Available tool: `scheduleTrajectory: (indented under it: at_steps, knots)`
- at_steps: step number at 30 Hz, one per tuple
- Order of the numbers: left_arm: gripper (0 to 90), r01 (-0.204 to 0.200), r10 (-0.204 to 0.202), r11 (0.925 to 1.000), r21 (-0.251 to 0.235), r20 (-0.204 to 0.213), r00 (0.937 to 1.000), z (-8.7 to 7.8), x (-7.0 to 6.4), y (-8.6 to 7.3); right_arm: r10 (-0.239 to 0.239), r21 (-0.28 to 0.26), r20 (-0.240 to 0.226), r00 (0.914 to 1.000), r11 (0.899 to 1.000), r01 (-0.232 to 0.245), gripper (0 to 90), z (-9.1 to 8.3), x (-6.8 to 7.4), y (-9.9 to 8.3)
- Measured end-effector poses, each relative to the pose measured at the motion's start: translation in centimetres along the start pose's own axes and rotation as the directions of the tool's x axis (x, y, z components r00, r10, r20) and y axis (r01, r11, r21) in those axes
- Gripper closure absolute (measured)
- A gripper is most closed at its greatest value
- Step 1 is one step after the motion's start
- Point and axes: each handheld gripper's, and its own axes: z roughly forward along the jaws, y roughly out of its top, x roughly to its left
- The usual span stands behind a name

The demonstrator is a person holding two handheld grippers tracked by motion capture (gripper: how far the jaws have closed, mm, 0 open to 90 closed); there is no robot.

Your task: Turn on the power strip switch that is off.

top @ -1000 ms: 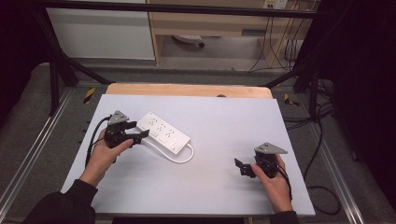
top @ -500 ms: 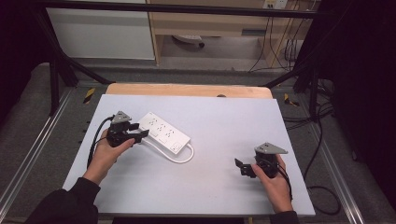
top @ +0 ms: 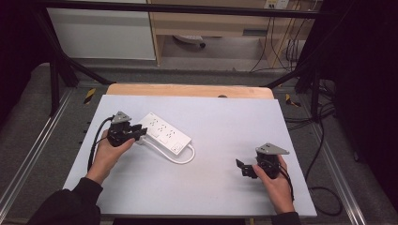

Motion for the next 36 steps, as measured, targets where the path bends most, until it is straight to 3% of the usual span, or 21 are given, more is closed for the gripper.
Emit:
scheduleTrajectory:
  at_steps: [9,19,36]
  knots:
    - [77.4,0.010,-0.010,0.9997,-0.020,0.012,0.9999,0.0,0.2,0.1,0.000,-0.005,0.002,1.0000,1.000,0.000,4.3,0.0,0.0,0.0]
    - [87.6,0.009,-0.009,0.9999,0.013,0.029,0.9995,1.1,0.5,-0.7,0.003,-0.004,0.000,1.0000,1.000,-0.003,4.2,0.0,0.0,0.0]
    - [89.8,0.011,-0.012,0.9999,0.005,0.063,0.9979,2.2,-0.2,-0.7,-0.005,-0.003,-0.005,1.0000,1.000,0.005,4.0,0.0,0.1,0.0]
